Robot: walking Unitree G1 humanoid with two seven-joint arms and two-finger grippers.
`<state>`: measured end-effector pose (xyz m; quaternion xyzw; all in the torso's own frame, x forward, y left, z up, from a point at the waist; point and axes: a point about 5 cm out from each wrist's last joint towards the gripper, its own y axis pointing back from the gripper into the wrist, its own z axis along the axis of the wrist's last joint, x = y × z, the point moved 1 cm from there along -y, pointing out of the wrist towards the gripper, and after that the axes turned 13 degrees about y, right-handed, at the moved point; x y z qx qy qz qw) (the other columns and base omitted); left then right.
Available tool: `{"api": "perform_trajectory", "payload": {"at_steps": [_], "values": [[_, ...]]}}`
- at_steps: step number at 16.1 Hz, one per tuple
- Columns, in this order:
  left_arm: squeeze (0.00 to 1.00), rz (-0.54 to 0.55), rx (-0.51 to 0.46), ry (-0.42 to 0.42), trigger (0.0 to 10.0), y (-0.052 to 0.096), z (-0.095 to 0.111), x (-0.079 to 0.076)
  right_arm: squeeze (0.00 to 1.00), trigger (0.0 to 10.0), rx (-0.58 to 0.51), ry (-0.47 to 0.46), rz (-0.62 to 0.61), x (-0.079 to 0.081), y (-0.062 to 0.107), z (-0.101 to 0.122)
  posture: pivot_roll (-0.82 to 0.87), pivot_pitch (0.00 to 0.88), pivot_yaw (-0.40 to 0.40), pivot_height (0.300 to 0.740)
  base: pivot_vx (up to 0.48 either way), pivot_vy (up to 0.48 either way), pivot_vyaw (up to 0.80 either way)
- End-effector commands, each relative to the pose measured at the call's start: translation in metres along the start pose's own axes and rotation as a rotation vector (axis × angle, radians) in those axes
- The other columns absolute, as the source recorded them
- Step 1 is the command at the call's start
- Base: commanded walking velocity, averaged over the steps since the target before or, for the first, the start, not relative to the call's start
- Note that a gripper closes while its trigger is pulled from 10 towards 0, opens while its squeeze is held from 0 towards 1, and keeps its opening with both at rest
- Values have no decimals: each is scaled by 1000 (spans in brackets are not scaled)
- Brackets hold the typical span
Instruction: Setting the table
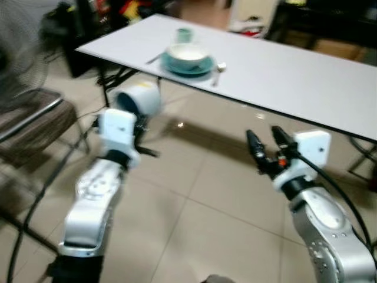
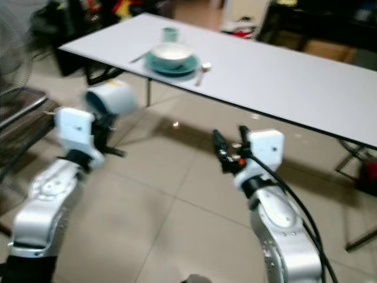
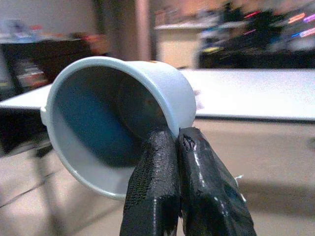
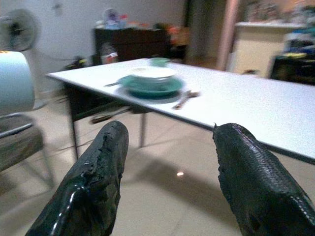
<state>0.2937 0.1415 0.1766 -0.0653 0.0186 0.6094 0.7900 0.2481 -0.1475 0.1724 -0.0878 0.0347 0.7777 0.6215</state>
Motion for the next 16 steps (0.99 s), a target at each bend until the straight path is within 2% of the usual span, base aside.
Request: {"api": "perform_trajectory", "payload": {"at_steps": [1, 9, 16], "values": [[0, 11, -30, -10, 10000, -1, 8, 5, 0, 10000, -1, 8, 4, 1, -1, 2, -166, 0, -55, 740, 0, 0, -800], [0, -4, -12, -35, 10000, 2, 7, 9, 0, 10000, 33, -5, 3, 4, 1, -5, -150, 0, -59, 740, 304, 0, -798], [0, -10, -7, -39, 10000, -1, 4, 8, 0, 10000, 42, 14, -30, -1, 2, -5, -170, 0, -52, 740, 349, 0, 0]]}}
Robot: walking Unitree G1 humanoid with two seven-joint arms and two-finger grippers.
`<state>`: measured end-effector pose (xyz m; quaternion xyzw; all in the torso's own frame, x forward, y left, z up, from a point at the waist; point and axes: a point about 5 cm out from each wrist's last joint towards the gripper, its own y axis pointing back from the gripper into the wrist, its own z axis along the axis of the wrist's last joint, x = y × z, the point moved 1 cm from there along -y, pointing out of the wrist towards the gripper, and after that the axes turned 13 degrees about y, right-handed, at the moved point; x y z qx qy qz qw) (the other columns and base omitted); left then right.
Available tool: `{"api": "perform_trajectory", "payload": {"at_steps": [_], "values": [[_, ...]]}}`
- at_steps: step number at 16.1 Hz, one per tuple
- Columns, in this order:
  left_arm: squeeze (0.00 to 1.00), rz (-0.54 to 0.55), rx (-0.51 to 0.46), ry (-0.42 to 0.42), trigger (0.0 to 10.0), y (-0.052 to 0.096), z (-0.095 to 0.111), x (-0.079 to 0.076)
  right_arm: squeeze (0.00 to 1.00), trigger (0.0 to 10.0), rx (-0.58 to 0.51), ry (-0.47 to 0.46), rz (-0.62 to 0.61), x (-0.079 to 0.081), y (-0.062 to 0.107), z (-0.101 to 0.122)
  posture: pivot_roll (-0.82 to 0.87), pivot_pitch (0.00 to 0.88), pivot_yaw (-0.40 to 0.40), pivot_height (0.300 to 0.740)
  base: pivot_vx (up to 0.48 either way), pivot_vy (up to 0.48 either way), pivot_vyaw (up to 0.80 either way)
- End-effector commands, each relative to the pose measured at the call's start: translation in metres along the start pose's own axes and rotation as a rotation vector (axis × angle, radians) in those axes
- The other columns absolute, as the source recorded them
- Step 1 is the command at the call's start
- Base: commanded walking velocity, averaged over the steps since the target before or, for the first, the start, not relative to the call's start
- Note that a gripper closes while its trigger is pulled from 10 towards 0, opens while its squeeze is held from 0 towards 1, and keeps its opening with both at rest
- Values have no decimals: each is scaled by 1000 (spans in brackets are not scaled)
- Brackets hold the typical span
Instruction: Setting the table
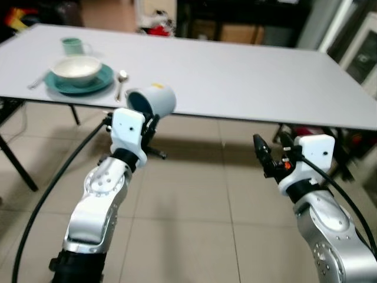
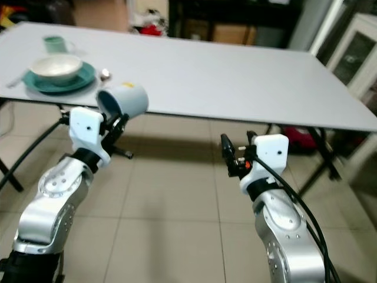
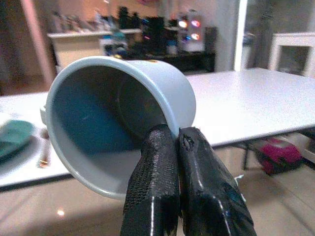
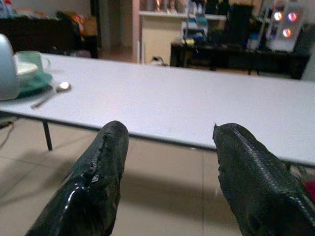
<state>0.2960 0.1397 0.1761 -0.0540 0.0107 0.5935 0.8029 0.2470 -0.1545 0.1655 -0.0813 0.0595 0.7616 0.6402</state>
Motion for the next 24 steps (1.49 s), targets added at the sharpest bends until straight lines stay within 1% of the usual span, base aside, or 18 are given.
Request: {"api": "perform_trajectory", "payload": {"at_steps": [1, 3, 5, 7, 8, 9, 10, 11, 13, 15, 17, 24], "values": [[0, 62, -3, -8, 10000, 6, -1, 14, 0, 10000, -13, 17, -3, 1, 0, 3, -180, 0, -49, 740, 345, 0, 0], [0, 90, 20, -9, 10000, 13, -11, 20, 0, 10000, -15, 50, -34, -6, 2, 0, -193, 0, -56, 740, 349, 0, 0], [0, 110, 53, -35, 10000, 24, -21, 29, 0, 10000, -10, 106, -100, -17, 3, -7, -201, 0, -64, 740, 334, 0, 0], [0, 145, 70, -35, 10000, 34, -28, 42, 0, 10000, 2, 121, -156, -22, 11, -17, -203, 0, -60, 740, 330, 0, 0], [0, 129, 73, -44, 10000, 36, -29, 42, 0, 10000, 12, 127, -175, -24, 16, -23, -202, 0, -59, 740, 326, 0, 0], [0, 119, 65, -59, 10000, 36, -28, 41, 0, 10000, 15, 117, -180, -24, 19, -25, -202, 0, -59, 740, 330, 0, 0], [0, 119, 61, -55, 10000, 36, -28, 40, 0, 10000, 20, 103, -186, -25, 20, -26, -202, 0, -59, 740, 326, 0, 0], [0, 116, 52, -47, 10000, 36, -26, 36, 0, 10000, 22, 70, -217, -28, 24, -27, -197, 0, -62, 740, 319, 0, -788], [0, 104, 43, -44, 10000, 35, -25, 32, 0, 10000, 14, 56, -225, -29, 25, -27, -197, 0, -63, 740, 319, 0, -788], [0, 92, 37, -53, 10000, 32, -23, 30, 0, 10000, -1, 74, -193, -26, 22, -25, -198, 0, -63, 740, 315, 0, -788], [0, 81, 30, -59, 10000, 31, -22, 28, 0, 10000, -24, 75, -174, -23, 19, -20, -194, 0, -66, 740, 313, 0, 0], [0, 58, 28, -66, 10000, 27, -19, 24, 0, 10000, -38, 74, -154, -19, 17, -17, -190, 0, -62, 740, 312, 0, 0]]}}
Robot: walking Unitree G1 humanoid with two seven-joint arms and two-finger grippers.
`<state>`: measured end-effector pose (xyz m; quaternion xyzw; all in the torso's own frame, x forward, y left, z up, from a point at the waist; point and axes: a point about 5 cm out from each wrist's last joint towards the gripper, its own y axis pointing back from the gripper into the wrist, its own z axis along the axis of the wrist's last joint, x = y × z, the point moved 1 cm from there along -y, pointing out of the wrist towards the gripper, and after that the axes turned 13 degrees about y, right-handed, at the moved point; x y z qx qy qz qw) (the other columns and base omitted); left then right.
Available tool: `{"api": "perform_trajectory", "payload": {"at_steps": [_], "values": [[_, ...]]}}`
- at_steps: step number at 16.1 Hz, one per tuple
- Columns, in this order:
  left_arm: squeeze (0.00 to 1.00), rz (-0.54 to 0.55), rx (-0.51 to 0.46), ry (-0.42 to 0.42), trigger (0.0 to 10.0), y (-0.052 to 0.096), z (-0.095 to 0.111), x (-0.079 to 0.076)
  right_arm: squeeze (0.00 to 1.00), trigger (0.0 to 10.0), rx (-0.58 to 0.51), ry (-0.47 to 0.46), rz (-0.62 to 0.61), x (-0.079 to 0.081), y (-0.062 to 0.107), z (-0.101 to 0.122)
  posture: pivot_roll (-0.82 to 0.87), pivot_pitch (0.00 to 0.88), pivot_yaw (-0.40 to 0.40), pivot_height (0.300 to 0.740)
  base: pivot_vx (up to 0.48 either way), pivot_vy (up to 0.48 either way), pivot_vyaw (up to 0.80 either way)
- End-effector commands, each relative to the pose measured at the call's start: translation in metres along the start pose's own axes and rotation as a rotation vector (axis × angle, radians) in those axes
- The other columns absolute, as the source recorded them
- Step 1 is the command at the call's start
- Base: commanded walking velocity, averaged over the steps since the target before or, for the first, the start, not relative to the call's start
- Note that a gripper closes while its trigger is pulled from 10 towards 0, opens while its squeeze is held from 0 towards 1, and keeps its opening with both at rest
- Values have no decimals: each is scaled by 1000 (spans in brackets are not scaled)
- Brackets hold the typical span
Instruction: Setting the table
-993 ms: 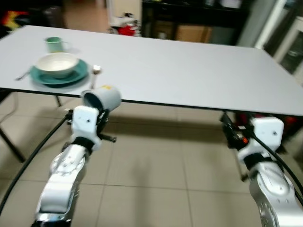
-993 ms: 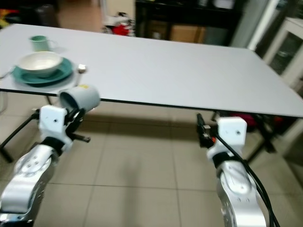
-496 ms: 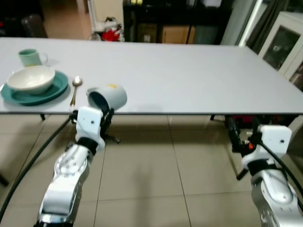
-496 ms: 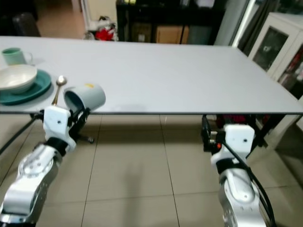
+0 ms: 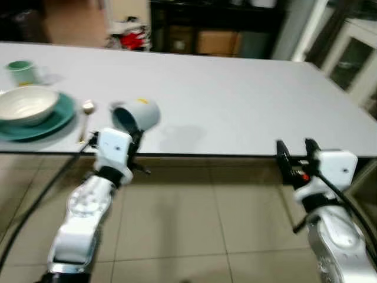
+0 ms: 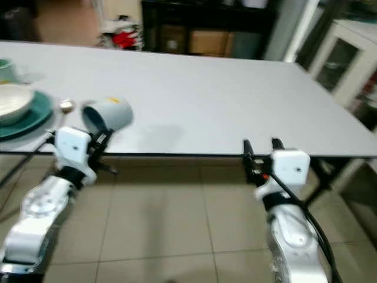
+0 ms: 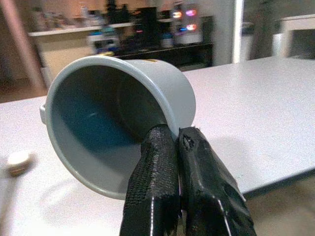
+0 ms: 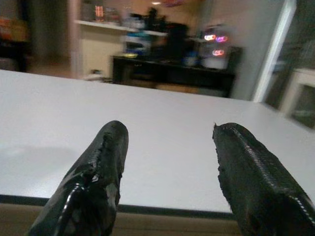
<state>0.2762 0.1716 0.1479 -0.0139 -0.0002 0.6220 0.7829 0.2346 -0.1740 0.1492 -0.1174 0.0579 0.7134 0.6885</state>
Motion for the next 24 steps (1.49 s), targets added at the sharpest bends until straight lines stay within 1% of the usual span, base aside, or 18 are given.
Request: {"api": "perform_trajectory", "payload": {"at_steps": [1, 3, 4, 7, 11, 16, 22, 24], "values": [[0, -11, -21, 2, 10000, -2, 5, -3, 0, 10000, -5, 19, -14, -6, 0, 2, -190, 0, -62, 740, 315, 0, 0], [0, -15, -24, 0, 10000, -3, 6, -3, 0, 10000, -8, 20, -13, -6, 0, 2, -190, 0, -62, 740, 315, 0, 0], [0, -27, -24, -11, 10000, -4, 6, -5, 0, 10000, -5, 16, -10, -6, 0, 1, -190, 0, -61, 740, 311, 0, -788], [0, -31, -24, -13, 10000, -4, 6, -6, 0, 10000, -4, 19, -4, -5, -1, 1, -190, 0, -61, 740, 311, 0, -788], [0, -43, -22, -16, 10000, -6, 5, -7, 0, 10000, -8, 42, 14, -2, -1, 1, -189, 0, -53, 740, 311, 0, 0], [0, -59, -19, -28, 10000, -8, 5, -6, 0, 10000, -3, 36, 10, 1, 2, -1, -183, 0, -40, 740, 311, 0, 0], [0, -61, -21, -42, 10000, -10, 6, -3, 0, 10000, -1, 35, 16, 3, 2, -2, -175, 0, -36, 740, 311, 0, 0], [0, -73, -21, -47, 10000, -12, 6, -5, 0, 10000, 3, 32, 11, 3, 2, -3, -177, 0, -27, 740, 315, 0, 0]]}}
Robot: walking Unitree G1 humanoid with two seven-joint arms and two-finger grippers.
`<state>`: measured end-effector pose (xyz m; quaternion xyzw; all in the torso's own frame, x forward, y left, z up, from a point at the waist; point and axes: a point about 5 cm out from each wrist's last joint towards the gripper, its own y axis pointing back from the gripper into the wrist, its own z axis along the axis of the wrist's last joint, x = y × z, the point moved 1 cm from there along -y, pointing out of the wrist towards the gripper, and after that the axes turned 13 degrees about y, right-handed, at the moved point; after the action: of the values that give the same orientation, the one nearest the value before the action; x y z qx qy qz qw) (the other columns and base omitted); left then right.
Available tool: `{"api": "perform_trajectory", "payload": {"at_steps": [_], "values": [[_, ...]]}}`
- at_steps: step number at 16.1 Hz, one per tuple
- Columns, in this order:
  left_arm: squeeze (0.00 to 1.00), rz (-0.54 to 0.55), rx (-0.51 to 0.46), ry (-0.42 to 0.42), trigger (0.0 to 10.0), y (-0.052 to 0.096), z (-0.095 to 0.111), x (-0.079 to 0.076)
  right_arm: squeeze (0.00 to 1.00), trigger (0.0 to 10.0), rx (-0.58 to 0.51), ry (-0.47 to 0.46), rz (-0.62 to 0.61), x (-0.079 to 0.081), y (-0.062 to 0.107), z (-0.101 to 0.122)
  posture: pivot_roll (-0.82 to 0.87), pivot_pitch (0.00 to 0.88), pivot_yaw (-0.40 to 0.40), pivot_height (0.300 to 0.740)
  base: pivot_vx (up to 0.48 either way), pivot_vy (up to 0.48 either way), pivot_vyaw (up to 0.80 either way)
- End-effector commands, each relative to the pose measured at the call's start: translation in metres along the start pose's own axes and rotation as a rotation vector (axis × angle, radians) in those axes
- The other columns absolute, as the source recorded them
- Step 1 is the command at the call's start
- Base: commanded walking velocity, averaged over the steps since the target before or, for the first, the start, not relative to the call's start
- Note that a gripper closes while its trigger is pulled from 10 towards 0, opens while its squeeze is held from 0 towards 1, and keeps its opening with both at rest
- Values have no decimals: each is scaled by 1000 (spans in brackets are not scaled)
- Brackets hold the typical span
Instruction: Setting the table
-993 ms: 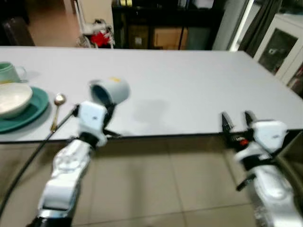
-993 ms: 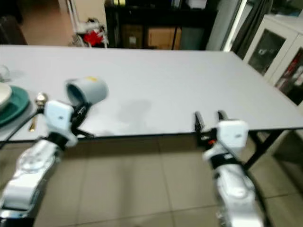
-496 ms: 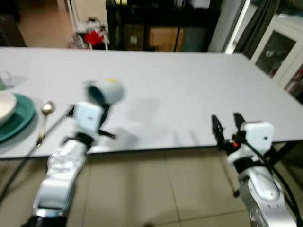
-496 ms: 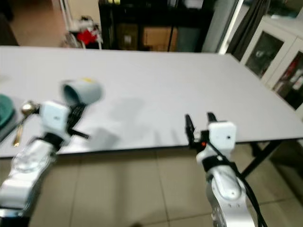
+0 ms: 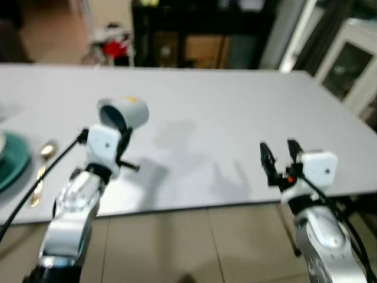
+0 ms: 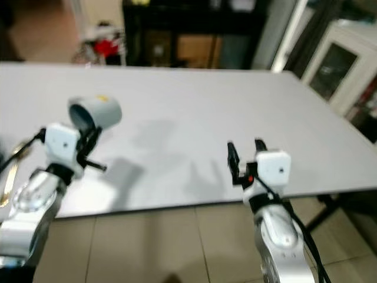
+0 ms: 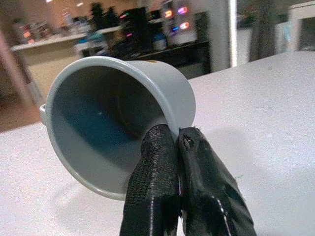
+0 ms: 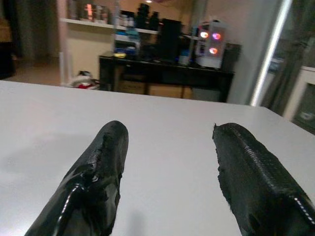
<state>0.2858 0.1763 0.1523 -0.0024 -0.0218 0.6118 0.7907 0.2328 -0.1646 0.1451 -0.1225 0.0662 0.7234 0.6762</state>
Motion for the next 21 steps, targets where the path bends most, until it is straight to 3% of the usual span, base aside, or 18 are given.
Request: {"api": "perform_trajectory", "payload": {"at_steps": [1, 8, 12, 14, 17, 21], "values": [[0, -56, -11, -4, 10000, -5, 2, -13, 0, 10000, 3, 13, -26, -8, 1, -1, -178, 0, -23, 740, 307, 0, 0], [0, -119, -11, -8, 10000, -19, 3, -22, 0, 10000, 4, 15, -56, -10, 4, -2, -203, 0, 10, 740, 313, 0, 0], [0, -119, -11, -8, 10000, -19, 3, -22, 0, 10000, 4, 15, -56, -10, 4, -2, -203, 0, 10, 740, 307, 0, 0], [0, -284, 56, -100, 10000, -48, 3, -38, 0, 10000, 42, 53, -4, -9, -4, -5, -230, 0, 41, 740, 0, 0, 0], [0, -512, 148, -320, 10000, -95, 18, -51, 0, 10000, 35, 92, 119, -13, -10, 5, -258, 0, 76, 740, 0, 0, 0], [0, -648, 276, -529, 10000, -126, 35, -54, 0, 10000, 34, 204, 273, -20, -12, 17, -287, 0, 104, 740, 0, 0, 0]]}}
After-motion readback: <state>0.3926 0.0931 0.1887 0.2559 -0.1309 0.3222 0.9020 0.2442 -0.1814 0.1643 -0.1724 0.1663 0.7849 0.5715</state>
